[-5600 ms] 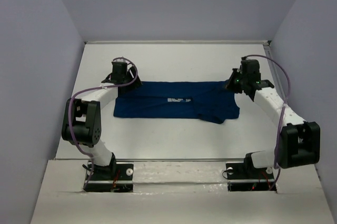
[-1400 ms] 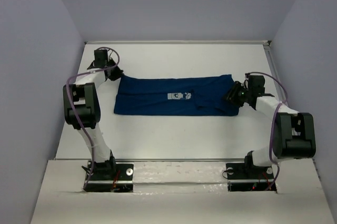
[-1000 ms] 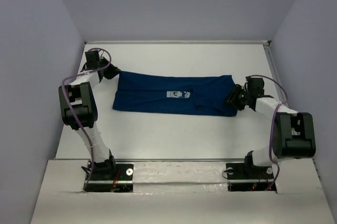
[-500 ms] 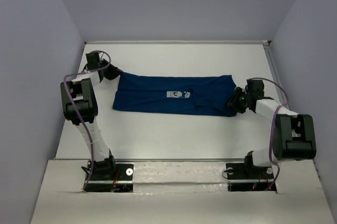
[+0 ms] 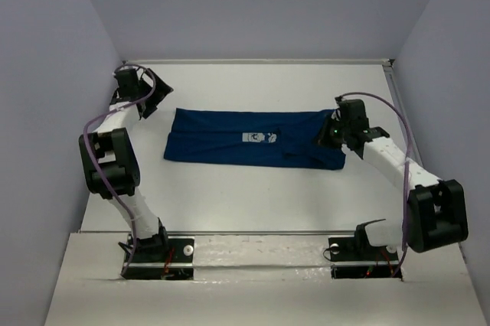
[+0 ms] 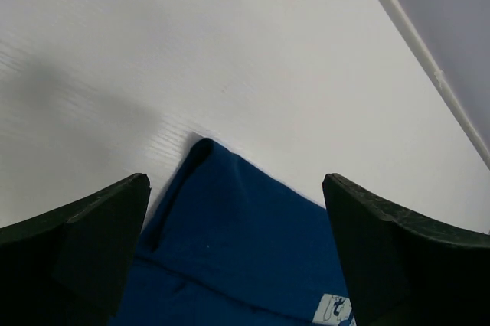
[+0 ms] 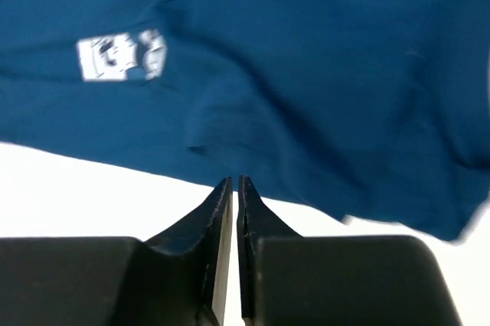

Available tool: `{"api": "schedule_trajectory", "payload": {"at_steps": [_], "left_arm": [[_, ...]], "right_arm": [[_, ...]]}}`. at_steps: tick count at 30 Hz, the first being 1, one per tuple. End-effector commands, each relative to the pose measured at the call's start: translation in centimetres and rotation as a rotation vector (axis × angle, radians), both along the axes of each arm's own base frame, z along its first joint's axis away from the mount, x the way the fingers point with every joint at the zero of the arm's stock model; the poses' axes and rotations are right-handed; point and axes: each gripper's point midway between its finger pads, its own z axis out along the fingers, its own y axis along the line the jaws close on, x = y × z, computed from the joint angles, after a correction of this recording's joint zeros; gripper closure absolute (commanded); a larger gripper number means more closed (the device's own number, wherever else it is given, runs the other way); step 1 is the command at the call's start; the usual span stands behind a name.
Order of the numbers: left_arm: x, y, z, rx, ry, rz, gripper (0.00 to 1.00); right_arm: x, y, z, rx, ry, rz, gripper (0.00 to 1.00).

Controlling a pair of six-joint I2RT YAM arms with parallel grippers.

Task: Fold and stack the t-shirts
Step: Fold the other side of the tshirt into a rectangle

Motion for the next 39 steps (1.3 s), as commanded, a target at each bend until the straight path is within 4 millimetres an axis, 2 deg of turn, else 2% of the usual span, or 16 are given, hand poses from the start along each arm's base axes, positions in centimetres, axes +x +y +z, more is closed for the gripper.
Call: {"api": "schedule_trajectory", "payload": {"at_steps": [1, 3, 4, 5, 6, 8, 9, 10, 12, 14, 18, 25, 28, 29, 33, 39], "left_arm": [[-1.8, -1.3, 5.7, 0.100, -0.131, -0.026, 0.01], [-3.0, -2.5, 6.0, 0.114, -0.136, -0.050, 0.01], [-4.0, -3.4, 5.1, 0.117, -0.124, -0.070, 0.02], [-4.8, -5.0, 6.3, 0.121, -0.157, -0.102, 0.04], [-6.0, -5.7, 6.4, 0.128, -0.165, -0.118, 0.05], [-7.3, -7.3, 6.5, 0.132, -0.173, -0.154, 0.06], [-8.4, -9.1, 5.6, 0.124, -0.159, -0.197, 0.05], [-9.1, -9.9, 6.6, 0.122, -0.186, -0.215, 0.05], [-10.8, -11.8, 6.5, 0.116, -0.193, -0.266, 0.05], [-11.9, -12.8, 6.1, 0.109, -0.183, -0.305, 0.06], [-13.2, -13.0, 5.8, 0.112, -0.175, -0.319, 0.05], [-13.8, -13.6, 5.4, 0.106, -0.167, -0.347, 0.06], [-13.7, -13.6, 5.5, 0.104, -0.167, -0.350, 0.06], [-13.8, -14.0, 5.4, 0.103, -0.166, -0.361, 0.06], [-13.8, -14.4, 5.4, 0.101, -0.165, -0.371, 0.06], [-13.8, -14.8, 5.3, 0.099, -0.163, -0.383, 0.06]], "right_arm": [[2.0, 3.6, 0.6, -0.064, -0.026, 0.062, 0.87], [2.4, 4.8, 0.2, -0.071, -0.018, 0.086, 0.76], [2.1, 6.2, -1.1, -0.092, 0.012, 0.124, 0.69], [2.7, 6.9, -0.9, -0.118, -0.003, 0.135, 0.60], [2.5, 8.1, -2.3, -0.146, 0.027, 0.169, 0.58], [3.2, 8.6, -2.7, -0.183, 0.023, 0.160, 0.56], [3.4, 8.6, -3.0, -0.187, 0.028, 0.156, 0.56], [3.3, 9.0, -3.9, -0.194, 0.053, 0.163, 0.56], [3.5, 8.7, -4.3, -0.230, 0.056, 0.144, 0.56], [3.3, 8.8, -4.7, -0.251, 0.065, 0.146, 0.56], [2.4, 8.9, -5.5, -0.274, 0.093, 0.141, 0.59], [1.7, 8.1, -7.1, -0.314, 0.122, 0.109, 0.61], [1.9, 8.6, -7.4, -0.315, 0.119, 0.119, 0.75], [2.0, 8.7, -7.4, -0.314, 0.121, 0.119, 0.82], [1.8, 9.6, -6.6, -0.309, 0.104, 0.137, 1.00], [-0.5, 11.3, -5.7, -0.294, 0.126, 0.183, 1.00]]}}
